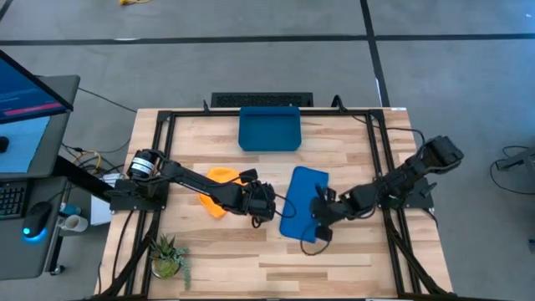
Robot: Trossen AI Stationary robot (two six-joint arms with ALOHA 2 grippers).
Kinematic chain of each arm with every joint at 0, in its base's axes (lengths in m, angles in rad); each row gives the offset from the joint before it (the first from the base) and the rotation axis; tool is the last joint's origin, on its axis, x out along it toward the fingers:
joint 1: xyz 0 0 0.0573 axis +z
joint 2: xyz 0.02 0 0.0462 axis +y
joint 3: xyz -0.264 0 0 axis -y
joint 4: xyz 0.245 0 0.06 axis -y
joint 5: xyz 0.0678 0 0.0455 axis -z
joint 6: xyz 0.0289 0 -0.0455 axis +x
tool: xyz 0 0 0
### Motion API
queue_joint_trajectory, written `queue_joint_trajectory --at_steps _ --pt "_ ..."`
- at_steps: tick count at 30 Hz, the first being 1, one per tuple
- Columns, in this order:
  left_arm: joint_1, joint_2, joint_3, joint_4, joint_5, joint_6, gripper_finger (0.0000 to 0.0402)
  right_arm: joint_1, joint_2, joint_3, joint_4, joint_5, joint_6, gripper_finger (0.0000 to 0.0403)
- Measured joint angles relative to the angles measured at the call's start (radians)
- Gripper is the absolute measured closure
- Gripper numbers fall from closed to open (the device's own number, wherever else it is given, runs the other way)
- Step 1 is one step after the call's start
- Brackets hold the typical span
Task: Roll microfiber towels into tight, uniform cylinder then place into a basket
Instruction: Fold the blue microfiber towel
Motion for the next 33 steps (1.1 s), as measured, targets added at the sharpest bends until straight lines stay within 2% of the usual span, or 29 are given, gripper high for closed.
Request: queue_joint_trajectory --at_steps 8,17,24,33 --pt "-0.001 0.001 0.0 0.001 0.065 0.003 0.0278 0.017 0.008 0.004 -0.092 -0.034 0.073 0.0384" --pt "-0.012 0.001 0.0 0.053 0.272 0.104 0.0278 0.018 0.007 0.005 -0.168 0.0 0.07 0.0384" --pt "-0.035 0.001 0.0 0.096 0.275 0.168 0.0278 0.041 0.013 0.046 -0.204 0.011 -0.006 0.0375" --pt "-0.036 0.001 -0.001 0.113 0.27 0.117 0.0278 0.096 0.012 0.122 -0.285 0.038 -0.022 0.0384"
